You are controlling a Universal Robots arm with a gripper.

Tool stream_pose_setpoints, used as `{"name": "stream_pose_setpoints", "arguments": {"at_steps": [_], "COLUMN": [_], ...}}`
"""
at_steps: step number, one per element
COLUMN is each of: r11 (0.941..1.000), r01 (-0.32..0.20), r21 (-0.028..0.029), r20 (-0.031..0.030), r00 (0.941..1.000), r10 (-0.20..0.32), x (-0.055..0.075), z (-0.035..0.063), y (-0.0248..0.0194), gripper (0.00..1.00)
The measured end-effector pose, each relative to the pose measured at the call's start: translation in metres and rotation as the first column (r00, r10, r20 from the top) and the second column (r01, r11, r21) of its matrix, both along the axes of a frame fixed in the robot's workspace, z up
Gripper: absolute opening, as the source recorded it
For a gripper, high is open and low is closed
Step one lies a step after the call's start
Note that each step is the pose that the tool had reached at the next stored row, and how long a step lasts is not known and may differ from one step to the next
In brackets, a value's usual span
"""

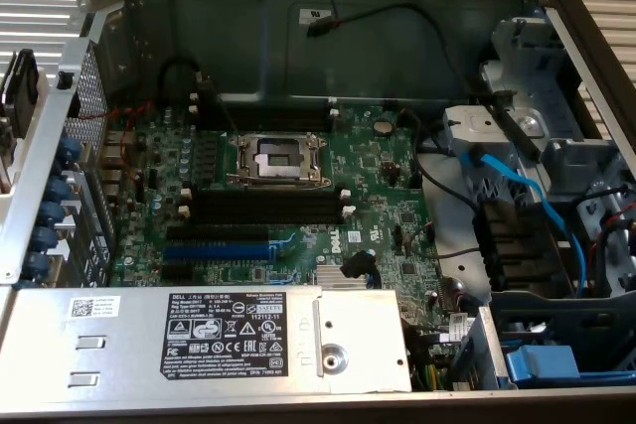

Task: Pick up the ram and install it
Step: 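Pick up the ram and move it above insertion slot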

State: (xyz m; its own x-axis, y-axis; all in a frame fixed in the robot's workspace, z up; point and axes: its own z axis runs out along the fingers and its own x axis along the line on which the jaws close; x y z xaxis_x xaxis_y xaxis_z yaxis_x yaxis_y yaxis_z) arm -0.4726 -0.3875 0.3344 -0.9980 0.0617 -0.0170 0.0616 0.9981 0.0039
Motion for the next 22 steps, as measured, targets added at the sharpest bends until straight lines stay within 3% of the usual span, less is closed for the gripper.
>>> {"name": "stream_pose_setpoints", "arguments": {"at_steps": [3,6,11,17,22], "r11": [1.0,0.9983,0.989,0.967,0.9395], "r01": [-0.006,-0.058,-0.148,-0.255,-0.343], "r21": [0.0001,0.0001,0.0001,0.0001,0.0001], "r20": [-0.0002,-0.0013,-0.0014,-0.0015,-0.0015], "r00": [1.0,0.9983,0.989,0.967,0.9395], "r10": [0.006,0.058,0.148,0.255,0.343], "x": [0.0,0.0,0.0,0.0,0.0], "z": [-0.0051,-0.0074,-0.0107,-0.0151,-0.0183], "y": [-0.0007,-0.0007,-0.0007,-0.0007,-0.0007], "gripper": [0.1,0.1,0.1,0.1,0.1]}}
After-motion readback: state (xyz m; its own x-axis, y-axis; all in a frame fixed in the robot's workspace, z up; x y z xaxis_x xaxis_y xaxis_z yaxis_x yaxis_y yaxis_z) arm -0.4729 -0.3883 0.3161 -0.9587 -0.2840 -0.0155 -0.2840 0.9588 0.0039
